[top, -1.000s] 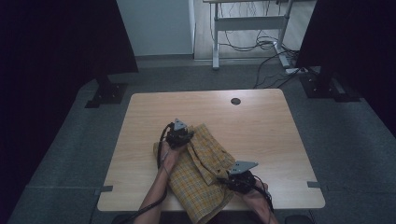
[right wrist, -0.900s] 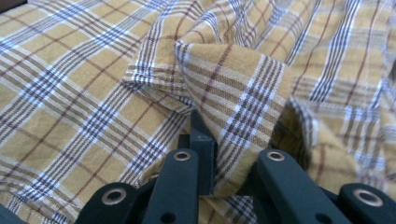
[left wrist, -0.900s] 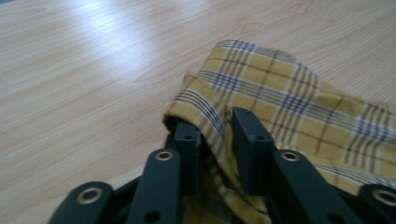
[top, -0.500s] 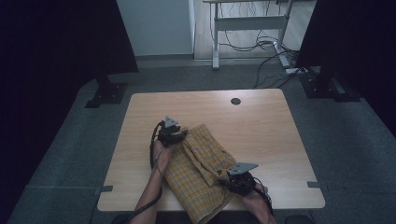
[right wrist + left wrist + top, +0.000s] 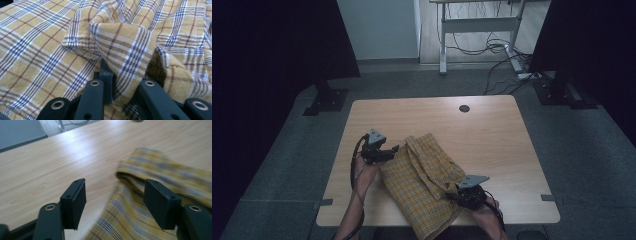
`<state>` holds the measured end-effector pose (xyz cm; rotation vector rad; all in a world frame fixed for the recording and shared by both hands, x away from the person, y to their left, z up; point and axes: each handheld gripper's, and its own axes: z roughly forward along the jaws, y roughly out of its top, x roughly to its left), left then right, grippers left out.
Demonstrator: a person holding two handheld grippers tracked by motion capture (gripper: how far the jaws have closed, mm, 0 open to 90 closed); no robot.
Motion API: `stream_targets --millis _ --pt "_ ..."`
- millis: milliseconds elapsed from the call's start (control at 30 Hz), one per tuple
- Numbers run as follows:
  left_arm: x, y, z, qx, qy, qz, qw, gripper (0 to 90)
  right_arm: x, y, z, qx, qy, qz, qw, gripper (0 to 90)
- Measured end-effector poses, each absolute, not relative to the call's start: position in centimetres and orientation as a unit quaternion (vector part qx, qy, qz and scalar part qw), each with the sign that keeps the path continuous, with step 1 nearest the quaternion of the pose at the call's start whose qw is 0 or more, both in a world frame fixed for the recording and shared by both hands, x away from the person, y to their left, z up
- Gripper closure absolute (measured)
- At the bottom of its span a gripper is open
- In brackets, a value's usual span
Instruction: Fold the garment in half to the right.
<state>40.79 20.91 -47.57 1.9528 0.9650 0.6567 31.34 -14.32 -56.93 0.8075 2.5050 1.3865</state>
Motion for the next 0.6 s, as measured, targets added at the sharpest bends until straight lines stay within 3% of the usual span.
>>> stream_targets --millis 200,300,400,600 --pt "35.9 17.9 -48.8 0.811 0.332 0.212 0.432 32.1 31.3 -14.3 -57.0 0.269 0.839 0.464 0.088 79.0" --pt "34.6 15.8 -51.1 0.836 0.317 0.188 0.407 31.2 31.2 -14.3 -57.0 0.269 0.839 0.464 0.09 78.6" --pt "33.8 14.4 -53.8 0.864 0.294 0.198 0.358 31.7 31.2 -14.3 -57.0 0.269 0.838 0.465 0.091 78.5" --pt "34.2 15.2 -55.4 0.84 0.336 0.187 0.384 27.4 31.3 -14.5 -57.1 0.269 0.837 0.468 0.085 78.1"
